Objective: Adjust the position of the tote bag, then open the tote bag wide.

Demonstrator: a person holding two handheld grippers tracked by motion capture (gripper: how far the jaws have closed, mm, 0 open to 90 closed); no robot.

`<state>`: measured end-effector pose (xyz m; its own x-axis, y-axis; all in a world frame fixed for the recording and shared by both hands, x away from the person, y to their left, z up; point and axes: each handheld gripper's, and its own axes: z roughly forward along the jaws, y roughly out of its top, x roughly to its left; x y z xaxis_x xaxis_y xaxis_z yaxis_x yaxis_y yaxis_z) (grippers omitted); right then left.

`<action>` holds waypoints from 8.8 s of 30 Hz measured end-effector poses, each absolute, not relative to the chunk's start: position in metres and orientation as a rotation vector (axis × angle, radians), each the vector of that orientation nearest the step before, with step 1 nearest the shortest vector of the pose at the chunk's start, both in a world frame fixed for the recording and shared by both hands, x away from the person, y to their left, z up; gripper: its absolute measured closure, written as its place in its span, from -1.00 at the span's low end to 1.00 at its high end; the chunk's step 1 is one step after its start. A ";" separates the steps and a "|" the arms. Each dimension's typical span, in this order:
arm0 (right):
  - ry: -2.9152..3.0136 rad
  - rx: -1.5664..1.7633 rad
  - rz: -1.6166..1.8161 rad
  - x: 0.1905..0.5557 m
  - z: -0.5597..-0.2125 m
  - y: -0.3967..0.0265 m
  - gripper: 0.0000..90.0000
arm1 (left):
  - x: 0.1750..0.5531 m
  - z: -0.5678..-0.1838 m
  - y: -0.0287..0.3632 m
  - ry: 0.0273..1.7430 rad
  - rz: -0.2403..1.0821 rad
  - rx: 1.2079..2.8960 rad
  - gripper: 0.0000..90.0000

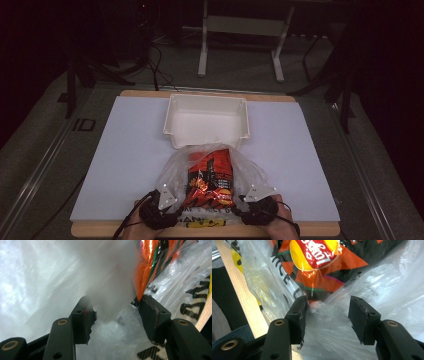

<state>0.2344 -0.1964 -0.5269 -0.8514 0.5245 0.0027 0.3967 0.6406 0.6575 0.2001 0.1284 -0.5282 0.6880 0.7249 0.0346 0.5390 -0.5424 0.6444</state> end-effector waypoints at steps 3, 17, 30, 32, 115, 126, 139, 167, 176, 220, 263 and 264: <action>2.672 0.761 1.015 0.235 -0.527 -0.199 0.11 | 0.200 -0.529 0.130 0.970 0.392 2.280 0.03; 2.682 0.745 1.057 0.236 -0.525 -0.214 0.13 | 0.201 -0.529 0.136 0.973 0.379 2.264 0.03; 2.662 0.746 1.116 0.231 -0.519 -0.233 0.12 | 0.199 -0.529 0.140 0.982 0.395 2.256 0.03; 2.667 0.749 1.098 0.232 -0.521 -0.234 0.14 | 0.199 -0.529 0.140 0.979 0.395 2.256 0.03; 2.536 0.777 1.087 0.244 -0.480 -0.223 0.32 | 0.190 -0.468 0.178 0.960 0.593 1.905 -0.04; 2.517 0.781 1.142 0.244 -0.473 -0.231 0.04 | 0.193 -0.469 0.178 0.967 0.597 1.903 -0.04; 2.457 0.815 1.181 0.254 -0.471 -0.229 0.25 | 0.197 -0.467 0.179 0.964 0.599 1.884 -0.04; 2.422 0.834 1.182 0.265 -0.475 -0.223 0.29 | 0.201 -0.464 0.180 0.961 0.600 1.874 -0.04; 2.412 0.835 1.181 0.268 -0.475 -0.222 0.43 | 0.200 -0.457 0.177 0.945 0.594 1.868 0.05; 2.417 0.775 1.162 0.275 -0.473 -0.196 0.78 | 0.220 -0.464 0.092 0.742 0.494 2.097 0.88; 2.383 0.923 0.910 0.331 -0.501 -0.170 0.72 | 0.294 -0.517 0.110 1.109 0.791 2.274 0.05; 2.381 0.927 0.910 0.332 -0.500 -0.170 0.79 | 0.296 -0.518 0.110 1.120 0.800 2.278 0.07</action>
